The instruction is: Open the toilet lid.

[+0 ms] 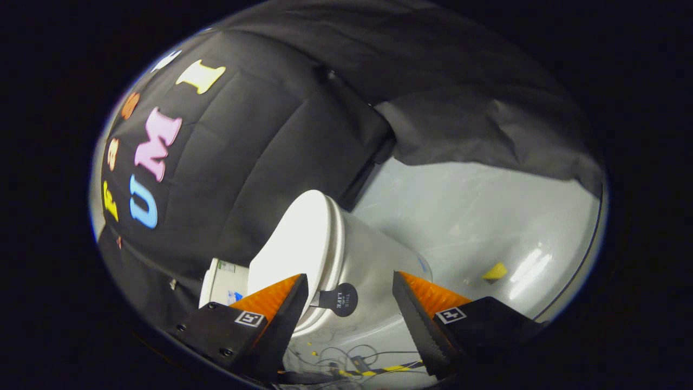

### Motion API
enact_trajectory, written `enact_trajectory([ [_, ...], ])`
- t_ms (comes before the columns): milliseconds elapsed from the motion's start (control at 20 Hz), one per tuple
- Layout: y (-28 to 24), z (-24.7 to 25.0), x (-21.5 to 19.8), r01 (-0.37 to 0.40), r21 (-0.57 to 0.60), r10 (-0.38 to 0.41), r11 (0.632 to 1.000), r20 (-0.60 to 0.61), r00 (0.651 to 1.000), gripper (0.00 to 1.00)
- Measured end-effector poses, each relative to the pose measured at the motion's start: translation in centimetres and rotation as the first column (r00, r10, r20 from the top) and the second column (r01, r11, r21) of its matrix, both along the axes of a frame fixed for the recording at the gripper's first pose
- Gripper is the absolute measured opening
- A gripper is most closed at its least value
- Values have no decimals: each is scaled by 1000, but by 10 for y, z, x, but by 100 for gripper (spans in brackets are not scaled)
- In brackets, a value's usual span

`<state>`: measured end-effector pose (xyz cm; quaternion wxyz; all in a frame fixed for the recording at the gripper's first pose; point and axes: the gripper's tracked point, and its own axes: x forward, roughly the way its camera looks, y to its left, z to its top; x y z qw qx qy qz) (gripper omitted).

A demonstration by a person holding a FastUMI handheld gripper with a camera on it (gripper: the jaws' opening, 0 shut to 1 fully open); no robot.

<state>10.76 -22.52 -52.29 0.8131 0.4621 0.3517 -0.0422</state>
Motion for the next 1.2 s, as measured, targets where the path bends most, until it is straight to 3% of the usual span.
enact_trajectory([
  [150, 10, -11, 5, 53, 165, -48, 985, -34, 998, 98],
  [300, 20, -15, 6, 53, 250, -43, 967, -46, 998, 92],
  [400, 28, -15, 10, 44, 305, -33, 951, -42, 999, 69],
  [500, 35, -23, 1, 37, 336, -12, 941, -77, 997, 20],
  [650, 47, -25, 6, 29, 357, -7, 934, -62, 998, 9],
  [800, 48, -13, 4, 0, 300, 15, 954, -48, 999, 6],
  [1050, 45, 23, 0, -7, 271, 13, 963, -21, 1000, 6],
  [1200, 54, 49, 1, -45, 176, 44, 983, 8, 999, 5],
])
